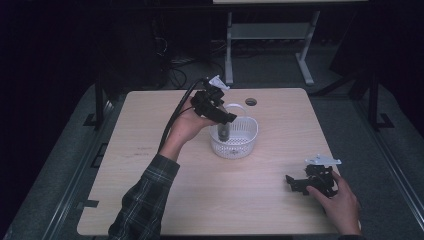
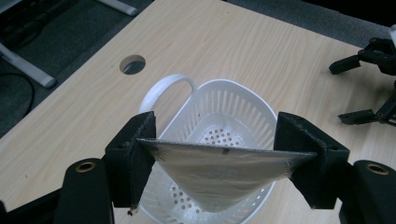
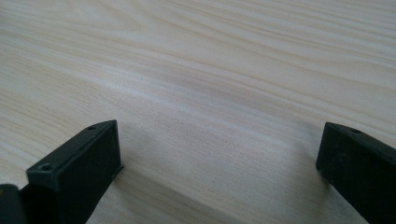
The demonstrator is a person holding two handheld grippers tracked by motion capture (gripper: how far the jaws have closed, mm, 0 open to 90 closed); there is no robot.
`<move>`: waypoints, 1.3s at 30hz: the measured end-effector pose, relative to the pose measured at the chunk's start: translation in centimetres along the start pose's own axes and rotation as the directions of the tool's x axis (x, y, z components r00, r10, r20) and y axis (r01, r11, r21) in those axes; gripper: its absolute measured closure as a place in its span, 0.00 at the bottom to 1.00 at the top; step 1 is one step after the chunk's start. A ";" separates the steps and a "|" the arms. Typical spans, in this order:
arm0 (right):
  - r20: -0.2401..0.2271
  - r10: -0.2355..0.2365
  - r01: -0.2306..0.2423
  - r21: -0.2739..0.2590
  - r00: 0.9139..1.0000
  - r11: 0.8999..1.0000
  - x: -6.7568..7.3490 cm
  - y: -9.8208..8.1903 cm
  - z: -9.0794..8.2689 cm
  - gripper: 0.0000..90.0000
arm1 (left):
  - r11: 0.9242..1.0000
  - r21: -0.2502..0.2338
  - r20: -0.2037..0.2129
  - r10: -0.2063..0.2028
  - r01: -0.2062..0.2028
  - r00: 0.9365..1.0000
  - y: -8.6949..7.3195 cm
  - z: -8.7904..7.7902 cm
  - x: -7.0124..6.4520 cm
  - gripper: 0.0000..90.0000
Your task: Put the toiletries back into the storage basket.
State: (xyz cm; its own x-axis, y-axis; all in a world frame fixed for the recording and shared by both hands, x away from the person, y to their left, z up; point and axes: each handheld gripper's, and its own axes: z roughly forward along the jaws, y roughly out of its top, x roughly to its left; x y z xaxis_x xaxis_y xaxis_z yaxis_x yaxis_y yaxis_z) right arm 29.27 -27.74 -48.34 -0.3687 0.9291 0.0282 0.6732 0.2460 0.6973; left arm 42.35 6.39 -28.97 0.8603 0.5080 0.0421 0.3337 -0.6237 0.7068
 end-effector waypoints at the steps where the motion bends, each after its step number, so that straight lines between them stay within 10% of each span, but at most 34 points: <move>1: 0.000 0.000 0.000 0.000 1.000 1.000 0.0 0.0 0.0 0.00 | 1.000 0.001 0.002 -0.004 0.004 1.000 -0.1 0.2 0.0 0.33; 39: 0.001 0.000 0.000 0.000 1.000 1.000 0.0 0.0 0.0 0.00 | 0.997 0.073 -0.019 -0.021 0.022 1.000 -3.2 4.4 0.4 0.33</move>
State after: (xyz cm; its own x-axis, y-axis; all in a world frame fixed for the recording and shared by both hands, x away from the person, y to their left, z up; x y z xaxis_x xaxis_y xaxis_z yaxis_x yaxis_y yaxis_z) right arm 29.27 -27.74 -48.35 -0.3680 0.9294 0.0277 0.6735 0.2459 0.6971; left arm 43.31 5.99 -34.36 0.8455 0.5324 0.0408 0.3803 -0.6541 0.6538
